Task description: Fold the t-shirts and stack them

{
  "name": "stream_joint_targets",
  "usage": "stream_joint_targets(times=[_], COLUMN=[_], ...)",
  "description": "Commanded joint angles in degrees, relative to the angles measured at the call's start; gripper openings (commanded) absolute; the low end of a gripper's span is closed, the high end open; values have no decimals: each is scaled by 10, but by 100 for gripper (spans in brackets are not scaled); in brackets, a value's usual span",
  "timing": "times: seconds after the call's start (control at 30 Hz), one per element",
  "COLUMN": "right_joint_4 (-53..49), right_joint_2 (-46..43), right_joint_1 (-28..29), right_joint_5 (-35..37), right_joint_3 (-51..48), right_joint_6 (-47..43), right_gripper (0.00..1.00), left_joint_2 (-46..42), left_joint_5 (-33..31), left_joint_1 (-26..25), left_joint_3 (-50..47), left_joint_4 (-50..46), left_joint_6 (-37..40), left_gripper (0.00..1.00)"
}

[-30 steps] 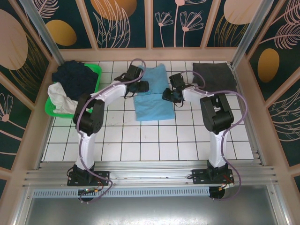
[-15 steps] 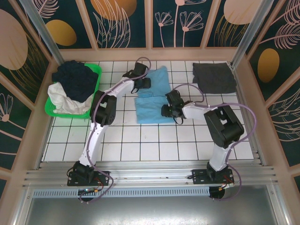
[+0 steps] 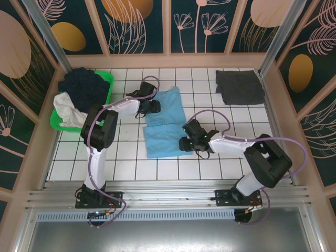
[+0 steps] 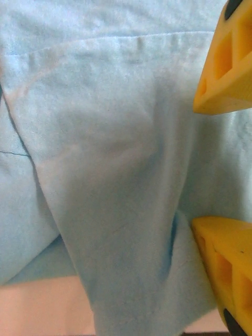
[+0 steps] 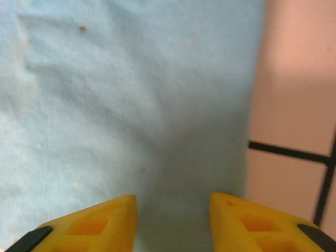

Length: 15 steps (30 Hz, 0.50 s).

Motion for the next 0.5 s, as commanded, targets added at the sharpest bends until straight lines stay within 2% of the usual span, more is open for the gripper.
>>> stream_joint_targets(times=[0.0,0.1,0.23,0.47], right_joint_4=[-61,-73,-76,-41], right_joint_2=[-45,-70,-90,-89], right_joint_1=[-1,-1,-4,-8], right_joint_5=[10,7,7,-33], right_joint_3=[12,3,-41,-70], right_joint_6=[36,62,89,101], right_gripper=[43,46,49,49], left_joint_2=[-52,-108,-211,-380], left_joint_5=[24,19,2,-28], left_joint_1=[6,5,0,-91], left_joint_3=[-10,-45,-156,-391], left_joint_4=[10,15,33,55], left_joint_6=[-17,-20,-39,-124], left_gripper=[56,61,65,65])
